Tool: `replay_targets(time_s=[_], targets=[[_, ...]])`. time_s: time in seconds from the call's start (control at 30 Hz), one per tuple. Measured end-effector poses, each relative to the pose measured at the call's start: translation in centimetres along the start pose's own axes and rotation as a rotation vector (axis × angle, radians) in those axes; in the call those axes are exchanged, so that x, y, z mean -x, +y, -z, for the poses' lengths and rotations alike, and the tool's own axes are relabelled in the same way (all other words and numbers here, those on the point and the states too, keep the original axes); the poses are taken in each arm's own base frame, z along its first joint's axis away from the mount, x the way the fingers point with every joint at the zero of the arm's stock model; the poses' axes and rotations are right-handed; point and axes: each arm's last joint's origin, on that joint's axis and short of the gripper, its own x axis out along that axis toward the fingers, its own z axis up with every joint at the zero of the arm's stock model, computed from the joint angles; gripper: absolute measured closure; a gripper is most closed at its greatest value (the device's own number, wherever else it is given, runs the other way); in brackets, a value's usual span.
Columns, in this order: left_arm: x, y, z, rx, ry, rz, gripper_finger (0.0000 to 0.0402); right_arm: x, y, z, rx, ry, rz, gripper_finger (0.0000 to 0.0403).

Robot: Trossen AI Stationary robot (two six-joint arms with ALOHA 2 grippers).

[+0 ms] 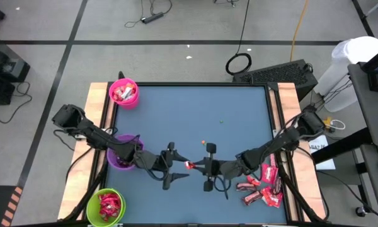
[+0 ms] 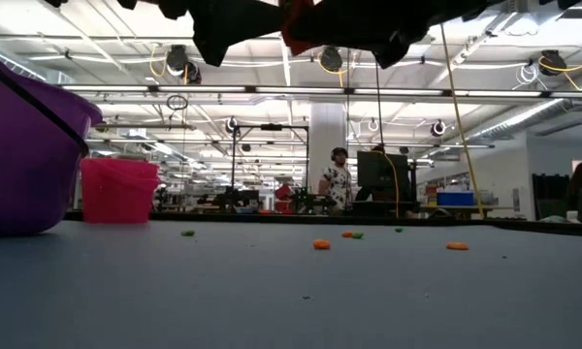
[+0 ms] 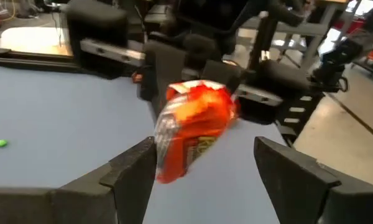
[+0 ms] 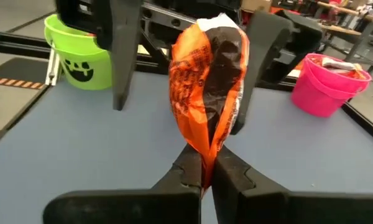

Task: Organize candy in baskets
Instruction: Put the orange chocolate into the pink bucket

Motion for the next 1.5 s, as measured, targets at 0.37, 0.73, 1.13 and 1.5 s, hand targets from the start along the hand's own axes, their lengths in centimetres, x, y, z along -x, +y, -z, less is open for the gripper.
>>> replay_targets(time_s=[0.37, 0.73, 1.13, 1.5], targets=[[-0.1, 0.2, -0.3, 0.006, -0.018, 0.006, 0.0195, -1.4, 0.1, 0.7, -0.006, -0.054, 0.009, 0.0399], [0.0, 0.4, -0.4, 0.005, -0.011, -0.008, 0.0305, -1.2, 0.3, 0.5, -0.033, -0.076, 0.008, 0.0324], [5.5, -2.2, -3.0, 0.14, 0.314, 0.089, 0.0309, 1.0, 1.8, -0.5, 0.08, -0.076, -0.053, 0.0202], [10.6, -5.8, -0.9, 0.539, 0.745, 0.204, 0.0309, 0.3, 0.9, 0.6, 0.066, 0.022, -0.027, 0.0198]])
